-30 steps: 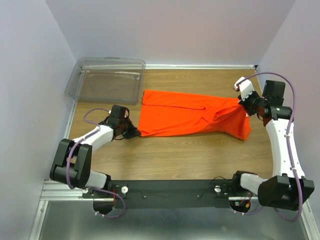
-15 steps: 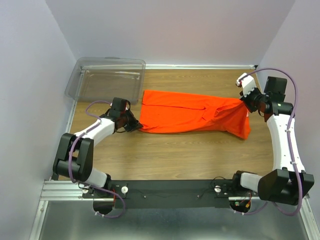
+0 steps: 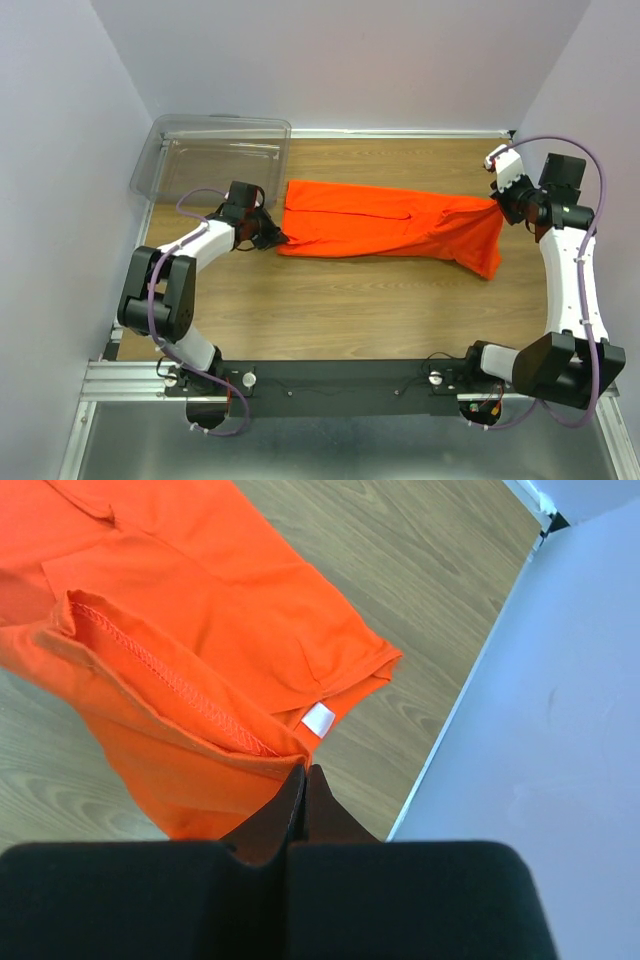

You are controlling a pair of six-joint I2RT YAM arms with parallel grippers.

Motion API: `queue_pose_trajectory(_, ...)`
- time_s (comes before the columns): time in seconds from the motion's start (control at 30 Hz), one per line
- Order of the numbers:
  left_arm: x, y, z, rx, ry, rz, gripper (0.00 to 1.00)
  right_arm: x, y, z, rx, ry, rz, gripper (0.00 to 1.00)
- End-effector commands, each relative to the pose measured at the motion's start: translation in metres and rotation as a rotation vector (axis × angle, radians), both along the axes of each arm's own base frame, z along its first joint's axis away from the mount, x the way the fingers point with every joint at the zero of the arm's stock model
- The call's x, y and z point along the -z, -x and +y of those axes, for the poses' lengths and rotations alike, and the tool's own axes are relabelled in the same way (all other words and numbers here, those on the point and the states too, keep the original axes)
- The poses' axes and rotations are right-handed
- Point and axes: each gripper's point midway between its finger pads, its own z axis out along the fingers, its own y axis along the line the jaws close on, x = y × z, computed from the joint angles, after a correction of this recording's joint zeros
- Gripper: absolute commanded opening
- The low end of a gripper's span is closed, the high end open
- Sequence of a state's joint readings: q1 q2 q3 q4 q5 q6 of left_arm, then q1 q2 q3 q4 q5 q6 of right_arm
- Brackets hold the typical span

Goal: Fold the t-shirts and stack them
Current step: Fold the tshirt

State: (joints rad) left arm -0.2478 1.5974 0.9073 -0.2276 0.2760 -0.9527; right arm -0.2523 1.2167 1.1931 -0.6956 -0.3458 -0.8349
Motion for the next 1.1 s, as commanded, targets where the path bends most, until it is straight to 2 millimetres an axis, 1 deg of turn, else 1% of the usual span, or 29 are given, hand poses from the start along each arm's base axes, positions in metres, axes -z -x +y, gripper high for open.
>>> queue_pose_trajectory(0.0, -0.004, -0.008, -0.001, 0.018, 0.007, -0.004, 0.06, -0.007, -0.007, -0.010, 0.027, 0.006, -0.036, 0.01)
queue_pose_trajectory(0.13, -0.006, -0.014, -0.002, 0.016, 0.007, -0.009, 0.06, -0.007, -0.009, -0.013, 0.034, -0.006, -0.039, 0.01)
queue_pose_trajectory(0.23, -0.009, -0.018, -0.003, 0.017, 0.003, -0.016, 0.07, -0.005, -0.012, -0.012, 0.028, -0.016, -0.036, 0.00)
queue_pose_trajectory(0.4, -0.013, -0.027, -0.002, 0.016, -0.013, -0.032, 0.06, 0.004, -0.016, -0.010, 0.015, -0.036, -0.014, 0.01)
queue_pose_trajectory(0.63, -0.020, -0.043, -0.001, 0.005, -0.034, -0.058, 0.06, 0.012, -0.017, -0.005, -0.015, -0.055, 0.001, 0.00)
queue_pose_trajectory(0.83, -0.019, -0.050, 0.000, 0.001, -0.048, -0.059, 0.06, 0.016, -0.018, -0.006, -0.014, -0.050, 0.011, 0.00)
queue_pose_trajectory(1.07, -0.015, -0.054, 0.004, -0.012, -0.071, -0.057, 0.06, 0.015, -0.024, -0.006, -0.020, -0.061, 0.010, 0.01)
